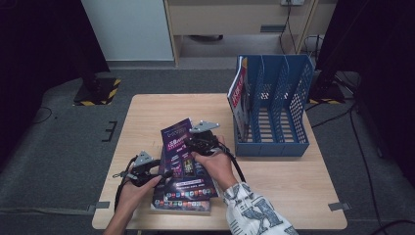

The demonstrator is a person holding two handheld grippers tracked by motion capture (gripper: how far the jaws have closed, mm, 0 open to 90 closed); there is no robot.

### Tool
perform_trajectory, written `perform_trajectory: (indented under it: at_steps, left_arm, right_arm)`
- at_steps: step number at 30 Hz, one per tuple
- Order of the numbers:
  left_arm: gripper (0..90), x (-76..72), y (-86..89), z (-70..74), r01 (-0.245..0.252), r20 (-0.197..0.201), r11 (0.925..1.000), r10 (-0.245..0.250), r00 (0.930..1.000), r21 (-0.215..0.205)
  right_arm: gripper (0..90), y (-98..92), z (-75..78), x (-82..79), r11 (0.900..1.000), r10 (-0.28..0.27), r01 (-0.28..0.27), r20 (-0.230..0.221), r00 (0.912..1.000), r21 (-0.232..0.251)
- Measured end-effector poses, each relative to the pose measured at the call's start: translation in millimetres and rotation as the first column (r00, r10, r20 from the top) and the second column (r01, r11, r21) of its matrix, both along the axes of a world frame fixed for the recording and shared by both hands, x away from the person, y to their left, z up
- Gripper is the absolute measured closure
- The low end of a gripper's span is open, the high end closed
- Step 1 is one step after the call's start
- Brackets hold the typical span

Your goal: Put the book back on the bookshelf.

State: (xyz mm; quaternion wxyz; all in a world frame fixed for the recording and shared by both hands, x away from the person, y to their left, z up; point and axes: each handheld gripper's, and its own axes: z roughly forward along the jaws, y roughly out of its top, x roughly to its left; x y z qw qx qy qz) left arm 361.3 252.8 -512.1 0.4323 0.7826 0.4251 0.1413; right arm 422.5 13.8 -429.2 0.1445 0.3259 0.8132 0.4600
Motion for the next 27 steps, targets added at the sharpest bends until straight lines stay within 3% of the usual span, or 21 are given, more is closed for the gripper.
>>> perform_trajectory:
  at_steps: [18,27]
  left_arm:
    - [21.7,2.3,3.1,-2.0,-0.016,-0.006,0.9992,0.016,0.9999,-0.036]
    - [21.2,2.1,3.1,2.2,-0.018,0.028,0.9984,0.02,0.9994,-0.053]
  right_arm:
    - [79.8,1.7,27.2,-7.2,0.999,0.033,-0.037,0.1,0.9944,0.035]
    - [80.1,3.3,37.5,-8.8,0.997,0.046,-0.054,0.129,0.9907,0.064]
